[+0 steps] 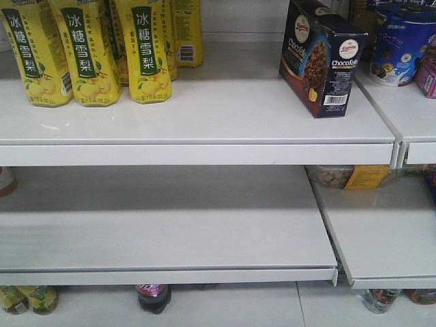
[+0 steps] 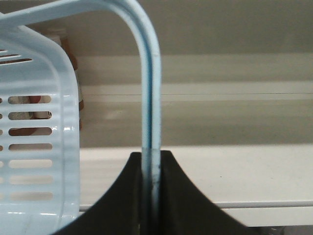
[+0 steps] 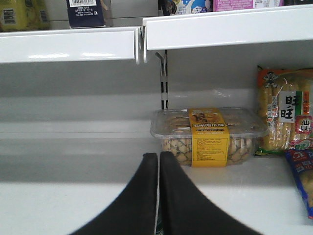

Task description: Left arm holds basket, right arm returns cookies

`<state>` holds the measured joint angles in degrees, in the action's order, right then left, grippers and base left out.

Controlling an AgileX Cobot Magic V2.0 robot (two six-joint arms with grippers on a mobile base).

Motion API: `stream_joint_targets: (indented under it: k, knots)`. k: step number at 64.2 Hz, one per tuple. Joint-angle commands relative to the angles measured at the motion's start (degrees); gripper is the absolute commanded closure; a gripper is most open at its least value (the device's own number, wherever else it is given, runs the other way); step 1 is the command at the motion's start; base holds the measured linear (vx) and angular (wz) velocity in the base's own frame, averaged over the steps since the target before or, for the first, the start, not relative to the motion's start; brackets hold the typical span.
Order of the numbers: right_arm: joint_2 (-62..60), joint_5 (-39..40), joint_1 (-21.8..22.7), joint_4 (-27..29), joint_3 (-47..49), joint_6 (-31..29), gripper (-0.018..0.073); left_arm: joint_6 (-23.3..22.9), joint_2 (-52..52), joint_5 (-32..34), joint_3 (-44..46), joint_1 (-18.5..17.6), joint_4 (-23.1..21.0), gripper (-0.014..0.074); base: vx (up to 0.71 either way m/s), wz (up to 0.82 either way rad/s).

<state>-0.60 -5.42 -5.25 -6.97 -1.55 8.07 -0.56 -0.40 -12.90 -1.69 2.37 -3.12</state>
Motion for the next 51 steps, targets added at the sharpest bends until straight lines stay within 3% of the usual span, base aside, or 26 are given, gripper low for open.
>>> stream_joint_targets:
  k: [1,51]
  knots:
    - [-0.7,4.0,-0.2,-0.5,-0.2,0.0,0.0567,1.1,-1.1,6.4,1.5,0.2,0.4,0.0603,0.0,0.0]
    - [-0.7,4.0,-0.2,-0.5,-0.2,0.0,0.0567,1.1,-1.1,6.4,1.5,0.2,0.4,0.0603,0.0,0.0]
